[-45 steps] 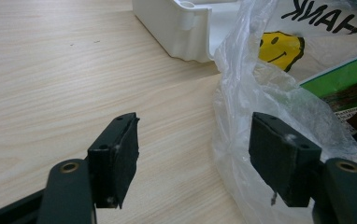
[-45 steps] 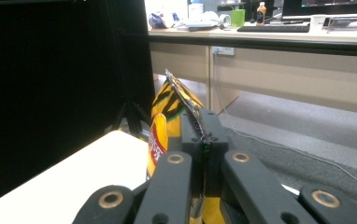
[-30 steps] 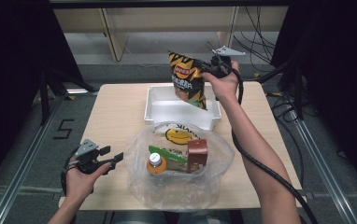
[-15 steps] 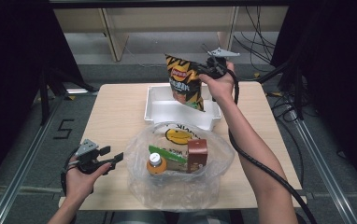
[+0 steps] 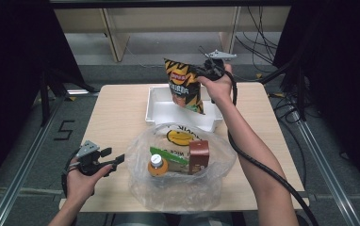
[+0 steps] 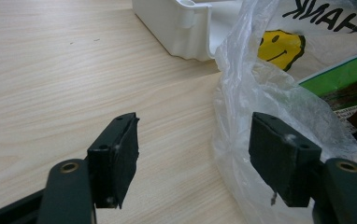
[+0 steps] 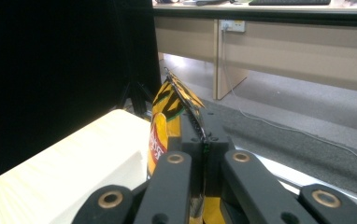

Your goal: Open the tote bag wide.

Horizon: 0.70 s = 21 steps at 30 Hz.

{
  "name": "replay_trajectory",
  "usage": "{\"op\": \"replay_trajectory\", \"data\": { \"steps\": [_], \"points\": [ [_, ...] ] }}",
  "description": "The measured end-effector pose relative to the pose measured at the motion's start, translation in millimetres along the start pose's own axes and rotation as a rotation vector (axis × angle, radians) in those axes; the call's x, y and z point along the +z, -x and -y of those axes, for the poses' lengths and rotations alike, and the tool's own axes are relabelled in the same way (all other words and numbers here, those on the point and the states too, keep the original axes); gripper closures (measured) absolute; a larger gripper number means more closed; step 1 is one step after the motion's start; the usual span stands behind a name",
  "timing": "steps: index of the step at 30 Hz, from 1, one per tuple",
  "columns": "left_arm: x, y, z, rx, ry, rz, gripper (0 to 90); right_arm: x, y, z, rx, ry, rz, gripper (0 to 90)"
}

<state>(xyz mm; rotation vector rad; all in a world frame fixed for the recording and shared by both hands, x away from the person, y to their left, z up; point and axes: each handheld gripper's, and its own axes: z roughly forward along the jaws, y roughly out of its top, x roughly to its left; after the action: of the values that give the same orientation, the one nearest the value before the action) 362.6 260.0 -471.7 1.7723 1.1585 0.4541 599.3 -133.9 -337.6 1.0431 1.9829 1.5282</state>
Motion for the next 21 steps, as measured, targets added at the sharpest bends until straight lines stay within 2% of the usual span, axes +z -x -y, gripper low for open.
{"op": "replay_trajectory", "data": {
  "steps": [4,10,11,13,14,15,16,21],
  "points": [
    [0.0,0.4,0.1,-0.002,0.000,-0.001,32.8,3.7,1.3,3.2,-0.016,-0.006,0.002,90.0],
    [-0.2,0.4,0.3,0.001,-0.004,-0.007,32.7,8.8,2.2,7.7,-0.010,-0.029,-0.003,90.0],
    [0.2,0.3,0.5,0.000,-0.001,-0.002,32.7,9.9,3.4,8.4,-0.030,-0.030,-0.002,90.0],
    [-0.1,0.7,0.0,0.006,-0.002,-0.001,32.7,10.6,3.0,10.0,-0.017,-0.037,0.002,90.0],
    [0.1,0.9,0.0,0.005,-0.001,0.001,32.7,11.7,4.0,10.7,-0.026,-0.040,-0.001,90.0],
    [0.3,1.3,0.1,0.002,-0.001,0.002,32.7,12.2,2.8,11.3,-0.003,-0.047,-0.003,90.0],
    [0.3,1.5,0.2,0.002,-0.001,0.001,32.7,13.5,4.4,12.3,-0.019,-0.044,0.000,90.0],
    [-0.3,1.5,0.4,-0.007,-0.001,-0.003,32.7,16.7,4.8,14.2,0.004,-0.057,-0.009,90.0]
  ]
}}
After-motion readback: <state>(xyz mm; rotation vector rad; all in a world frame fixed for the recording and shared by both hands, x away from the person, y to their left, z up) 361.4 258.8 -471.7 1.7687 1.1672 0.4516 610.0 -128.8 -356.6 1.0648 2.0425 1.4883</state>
